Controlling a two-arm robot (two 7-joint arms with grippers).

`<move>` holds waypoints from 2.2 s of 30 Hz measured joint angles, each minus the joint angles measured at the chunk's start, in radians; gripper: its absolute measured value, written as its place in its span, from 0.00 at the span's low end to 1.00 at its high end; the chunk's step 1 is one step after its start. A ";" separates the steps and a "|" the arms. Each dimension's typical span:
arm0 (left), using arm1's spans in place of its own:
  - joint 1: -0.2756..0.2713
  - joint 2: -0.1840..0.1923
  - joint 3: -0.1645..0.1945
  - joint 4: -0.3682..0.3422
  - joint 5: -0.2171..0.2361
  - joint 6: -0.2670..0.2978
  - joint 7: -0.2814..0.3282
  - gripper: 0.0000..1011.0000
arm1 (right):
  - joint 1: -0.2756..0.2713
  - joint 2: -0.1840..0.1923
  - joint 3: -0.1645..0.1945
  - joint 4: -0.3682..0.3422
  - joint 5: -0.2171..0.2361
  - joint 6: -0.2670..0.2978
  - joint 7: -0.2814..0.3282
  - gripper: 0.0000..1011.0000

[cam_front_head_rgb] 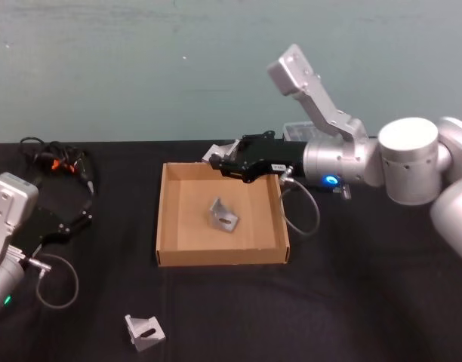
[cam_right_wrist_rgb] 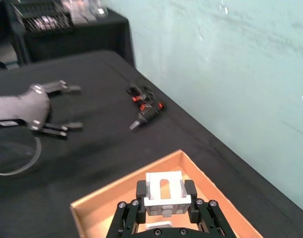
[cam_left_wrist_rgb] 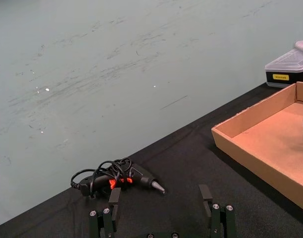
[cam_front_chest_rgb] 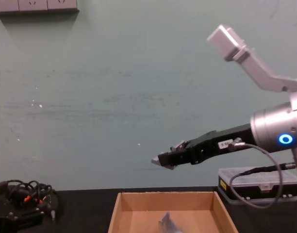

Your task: Use one hand to pick up the angle iron from the table and place it into the box.

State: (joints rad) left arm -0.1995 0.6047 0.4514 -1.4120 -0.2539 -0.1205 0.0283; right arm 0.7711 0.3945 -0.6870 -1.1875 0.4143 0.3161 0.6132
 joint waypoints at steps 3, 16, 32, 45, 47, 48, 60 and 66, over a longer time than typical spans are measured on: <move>0.000 0.000 0.000 0.000 0.000 0.000 0.000 0.99 | 0.028 -0.022 -0.012 0.045 -0.024 0.028 -0.011 0.45; 0.000 0.000 0.000 0.000 0.000 0.000 0.000 0.99 | 0.084 -0.087 -0.043 0.195 -0.102 0.144 -0.046 0.45; 0.000 0.000 0.000 0.000 0.000 0.000 0.000 0.99 | 0.101 -0.122 -0.040 0.289 -0.140 0.147 -0.046 0.45; 0.000 0.000 0.000 0.000 0.000 0.000 0.000 0.99 | 0.099 -0.119 -0.040 0.282 -0.138 0.146 -0.046 0.53; 0.000 0.000 0.000 0.000 0.000 0.000 0.000 0.99 | 0.099 -0.119 -0.040 0.281 -0.137 0.146 -0.046 0.65; 0.000 0.000 0.000 0.000 0.000 0.000 0.000 0.99 | 0.099 -0.119 -0.040 0.281 -0.137 0.146 -0.046 0.69; 0.000 0.000 0.000 0.000 0.000 0.000 0.000 0.99 | 0.098 -0.118 -0.040 0.279 -0.136 0.146 -0.046 0.99; 0.000 0.000 0.000 0.000 0.000 0.000 0.000 0.99 | 0.098 -0.118 -0.040 0.278 -0.136 0.146 -0.046 0.99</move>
State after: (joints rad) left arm -0.1995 0.6047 0.4514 -1.4120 -0.2539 -0.1205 0.0283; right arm 0.8688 0.2767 -0.7269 -0.9091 0.2785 0.4625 0.5667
